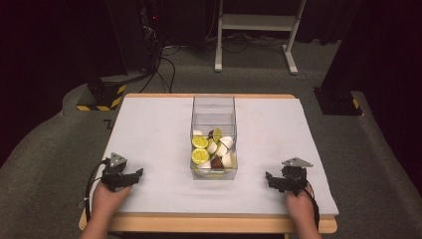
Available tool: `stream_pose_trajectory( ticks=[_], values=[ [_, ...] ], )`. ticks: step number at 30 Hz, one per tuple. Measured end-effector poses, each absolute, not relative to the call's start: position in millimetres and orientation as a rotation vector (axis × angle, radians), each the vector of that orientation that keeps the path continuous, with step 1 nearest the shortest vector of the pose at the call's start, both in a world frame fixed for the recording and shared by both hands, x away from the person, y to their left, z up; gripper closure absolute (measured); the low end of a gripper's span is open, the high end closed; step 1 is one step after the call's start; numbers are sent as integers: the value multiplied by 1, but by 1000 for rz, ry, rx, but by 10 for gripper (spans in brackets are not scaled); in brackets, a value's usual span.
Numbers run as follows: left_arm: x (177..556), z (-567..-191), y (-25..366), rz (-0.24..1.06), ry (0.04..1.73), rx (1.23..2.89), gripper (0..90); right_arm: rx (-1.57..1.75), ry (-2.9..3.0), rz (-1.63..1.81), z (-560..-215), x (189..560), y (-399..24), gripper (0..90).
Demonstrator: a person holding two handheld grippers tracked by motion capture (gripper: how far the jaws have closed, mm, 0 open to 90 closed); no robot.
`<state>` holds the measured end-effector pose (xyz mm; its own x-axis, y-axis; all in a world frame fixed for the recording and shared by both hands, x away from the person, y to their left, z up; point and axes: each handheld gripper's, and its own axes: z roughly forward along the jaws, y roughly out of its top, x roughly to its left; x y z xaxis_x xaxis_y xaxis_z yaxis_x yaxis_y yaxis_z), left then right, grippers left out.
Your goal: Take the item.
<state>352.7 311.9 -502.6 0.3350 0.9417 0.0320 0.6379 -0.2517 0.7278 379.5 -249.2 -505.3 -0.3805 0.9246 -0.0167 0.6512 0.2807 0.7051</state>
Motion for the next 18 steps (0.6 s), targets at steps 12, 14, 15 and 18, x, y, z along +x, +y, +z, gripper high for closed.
stream_pose_trajectory(
  ticks=[12, 14, 15, 18],
  values=[
    [350, -498, 297, 580, 1340, 1944, 295, 1416, 2131, 861, -505, 380, -249, 108],
    [345, -493, 293, 557, 1319, 1936, 309, 1416, 2132, 862, -505, 380, -249, 109],
    [344, -492, 291, 551, 1312, 1937, 312, 1416, 2132, 862, -505, 380, -249, 108],
    [337, -487, 284, 525, 1297, 1918, 312, 1416, 2132, 862, -505, 380, -249, 109]
  ],
)
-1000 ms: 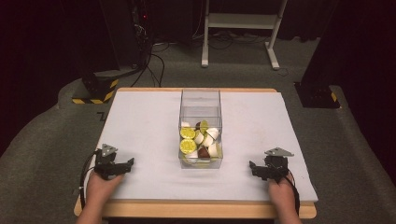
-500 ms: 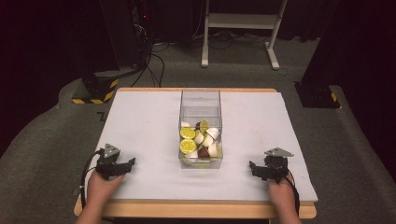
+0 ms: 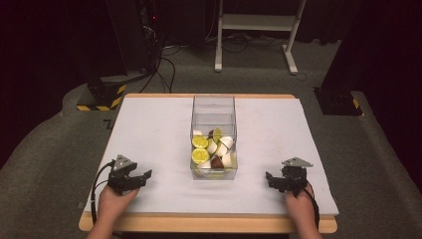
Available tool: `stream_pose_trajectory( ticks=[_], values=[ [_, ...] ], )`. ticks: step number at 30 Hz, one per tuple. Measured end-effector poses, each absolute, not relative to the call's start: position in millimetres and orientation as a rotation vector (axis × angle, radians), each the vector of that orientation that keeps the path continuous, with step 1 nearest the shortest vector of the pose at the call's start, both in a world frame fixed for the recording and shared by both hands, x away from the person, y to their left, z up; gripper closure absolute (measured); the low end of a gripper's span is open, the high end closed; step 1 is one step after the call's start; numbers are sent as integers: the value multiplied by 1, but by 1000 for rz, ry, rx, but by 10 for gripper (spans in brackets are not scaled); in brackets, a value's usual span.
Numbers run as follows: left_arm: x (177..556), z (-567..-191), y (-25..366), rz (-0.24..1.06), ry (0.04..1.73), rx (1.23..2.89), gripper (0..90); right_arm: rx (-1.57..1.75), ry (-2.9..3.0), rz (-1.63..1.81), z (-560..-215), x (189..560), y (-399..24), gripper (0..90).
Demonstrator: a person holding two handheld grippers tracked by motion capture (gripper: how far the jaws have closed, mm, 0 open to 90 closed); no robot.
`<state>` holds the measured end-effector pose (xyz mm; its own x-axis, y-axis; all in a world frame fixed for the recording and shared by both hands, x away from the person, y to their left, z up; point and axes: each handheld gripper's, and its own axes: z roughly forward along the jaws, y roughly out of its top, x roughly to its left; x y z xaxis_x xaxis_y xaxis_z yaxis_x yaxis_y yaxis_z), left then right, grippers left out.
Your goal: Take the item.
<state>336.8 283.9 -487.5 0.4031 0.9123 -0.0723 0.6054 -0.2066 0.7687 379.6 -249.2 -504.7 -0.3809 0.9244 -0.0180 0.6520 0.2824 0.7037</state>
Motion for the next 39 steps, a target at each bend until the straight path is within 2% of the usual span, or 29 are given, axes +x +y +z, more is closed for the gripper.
stream_pose_trajectory(
  ticks=[25, 39],
  values=[
    [345, -450, 221, 397, 1047, 1941, 313, 1373, 2119, 850, -504, 376, -246, 138],
    [349, -425, 189, 403, 934, 1915, 313, 1398, 2131, 865, -504, 378, -248, 138]
  ],
)
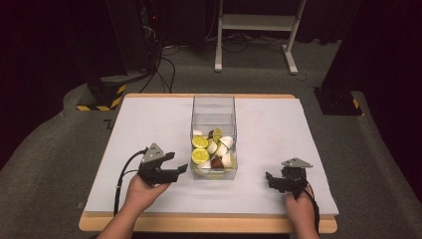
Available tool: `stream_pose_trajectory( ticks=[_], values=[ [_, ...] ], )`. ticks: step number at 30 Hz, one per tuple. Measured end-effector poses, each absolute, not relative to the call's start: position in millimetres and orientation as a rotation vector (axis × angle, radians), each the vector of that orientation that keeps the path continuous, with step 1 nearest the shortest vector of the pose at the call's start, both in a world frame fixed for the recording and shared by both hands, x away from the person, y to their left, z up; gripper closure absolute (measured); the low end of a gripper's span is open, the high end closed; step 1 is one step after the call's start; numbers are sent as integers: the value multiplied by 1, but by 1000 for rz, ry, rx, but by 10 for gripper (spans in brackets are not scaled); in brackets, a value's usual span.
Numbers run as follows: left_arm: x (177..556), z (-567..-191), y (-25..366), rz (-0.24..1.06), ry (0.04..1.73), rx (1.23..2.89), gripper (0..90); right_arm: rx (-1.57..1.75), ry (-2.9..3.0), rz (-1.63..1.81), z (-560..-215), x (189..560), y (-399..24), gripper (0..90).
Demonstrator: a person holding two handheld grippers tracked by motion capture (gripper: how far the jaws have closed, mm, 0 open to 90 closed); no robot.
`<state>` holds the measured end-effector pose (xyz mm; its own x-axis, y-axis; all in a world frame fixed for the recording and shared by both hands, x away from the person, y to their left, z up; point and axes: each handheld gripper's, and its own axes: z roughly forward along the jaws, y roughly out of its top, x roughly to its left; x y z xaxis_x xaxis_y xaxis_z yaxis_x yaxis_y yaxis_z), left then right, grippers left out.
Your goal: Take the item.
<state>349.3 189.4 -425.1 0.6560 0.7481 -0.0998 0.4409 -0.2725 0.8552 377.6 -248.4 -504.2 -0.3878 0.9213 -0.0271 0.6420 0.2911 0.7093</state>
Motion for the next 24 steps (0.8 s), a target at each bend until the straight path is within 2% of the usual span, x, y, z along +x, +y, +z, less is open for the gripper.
stream_pose_trajectory(
  ticks=[8, 24],
  values=[
    [353, -412, 175, 381, 903, 1890, 319, 1396, 2133, 865, -504, 378, -249, 138],
    [371, -413, 140, 412, 856, 1989, 337, 1396, 2133, 866, -504, 378, -249, 138]
  ],
)
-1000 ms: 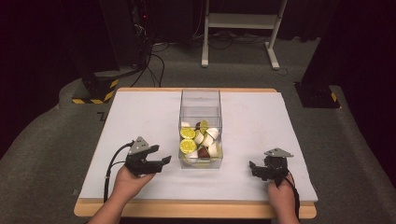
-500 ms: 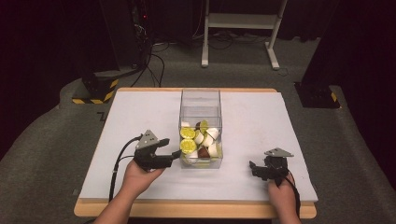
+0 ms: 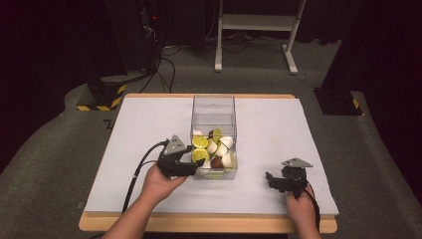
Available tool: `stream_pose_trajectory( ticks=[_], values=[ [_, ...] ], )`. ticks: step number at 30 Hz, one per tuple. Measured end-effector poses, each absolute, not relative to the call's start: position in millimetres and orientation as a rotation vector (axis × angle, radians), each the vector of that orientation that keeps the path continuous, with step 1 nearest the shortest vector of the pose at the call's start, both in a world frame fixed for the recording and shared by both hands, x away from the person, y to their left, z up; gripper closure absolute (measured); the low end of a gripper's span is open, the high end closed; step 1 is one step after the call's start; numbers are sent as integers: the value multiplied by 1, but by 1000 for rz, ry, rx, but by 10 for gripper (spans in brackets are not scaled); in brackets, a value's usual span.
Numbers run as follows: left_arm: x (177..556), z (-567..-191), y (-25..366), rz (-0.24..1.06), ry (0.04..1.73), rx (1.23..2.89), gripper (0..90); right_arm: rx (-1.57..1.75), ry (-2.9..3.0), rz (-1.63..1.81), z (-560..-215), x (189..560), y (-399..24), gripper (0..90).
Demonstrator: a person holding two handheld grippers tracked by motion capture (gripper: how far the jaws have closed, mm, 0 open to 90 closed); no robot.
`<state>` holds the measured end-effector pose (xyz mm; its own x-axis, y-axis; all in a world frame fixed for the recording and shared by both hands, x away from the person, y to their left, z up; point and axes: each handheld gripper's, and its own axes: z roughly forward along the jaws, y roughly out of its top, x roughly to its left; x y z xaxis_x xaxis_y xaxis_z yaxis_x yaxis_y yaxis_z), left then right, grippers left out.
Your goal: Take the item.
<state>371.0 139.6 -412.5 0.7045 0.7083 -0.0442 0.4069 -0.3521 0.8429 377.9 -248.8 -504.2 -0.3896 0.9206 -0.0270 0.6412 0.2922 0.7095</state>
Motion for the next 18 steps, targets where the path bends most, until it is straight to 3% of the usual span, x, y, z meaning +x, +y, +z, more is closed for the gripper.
stream_pose_trajectory(
  ticks=[18],
  values=[
    [384, -418, 122, 472, 876, 2053, 339, 1398, 2132, 866, -504, 378, -248, 139]
  ],
)
